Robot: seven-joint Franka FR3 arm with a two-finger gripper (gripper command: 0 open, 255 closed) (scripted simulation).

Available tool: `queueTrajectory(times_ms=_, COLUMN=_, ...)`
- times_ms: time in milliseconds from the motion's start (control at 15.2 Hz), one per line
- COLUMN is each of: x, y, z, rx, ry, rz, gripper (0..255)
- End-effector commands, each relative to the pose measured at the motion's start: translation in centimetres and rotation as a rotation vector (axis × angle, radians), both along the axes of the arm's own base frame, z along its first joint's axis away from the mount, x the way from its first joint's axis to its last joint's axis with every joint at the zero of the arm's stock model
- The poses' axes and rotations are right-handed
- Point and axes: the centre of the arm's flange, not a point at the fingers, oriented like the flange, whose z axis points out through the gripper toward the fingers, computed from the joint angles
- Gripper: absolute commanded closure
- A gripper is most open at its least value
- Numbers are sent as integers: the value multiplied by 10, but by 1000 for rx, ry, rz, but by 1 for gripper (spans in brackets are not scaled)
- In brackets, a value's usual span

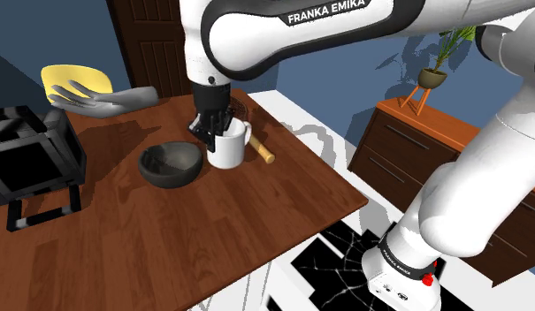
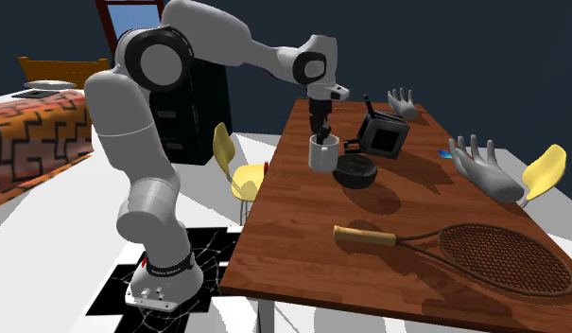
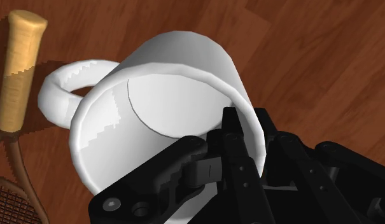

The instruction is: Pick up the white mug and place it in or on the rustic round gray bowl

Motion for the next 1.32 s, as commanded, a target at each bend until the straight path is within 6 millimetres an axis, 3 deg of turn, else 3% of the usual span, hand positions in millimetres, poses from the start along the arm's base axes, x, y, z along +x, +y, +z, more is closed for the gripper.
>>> queueTrajectory(times_ms=0, x=-1, y=0, z=12, rx=0, ry=0, rz=0, gripper=255)
queueTrajectory(times_ms=198, x=-1, y=0, z=25, rx=0, ry=0, rz=0, gripper=255)
queueTrajectory(times_ms=1056, x=147, y=87, z=49, rx=0, ry=0, rz=0, gripper=255)
queueTrajectory(times_ms=1254, x=147, y=87, z=33, rx=0, ry=0, rz=0, gripper=255)
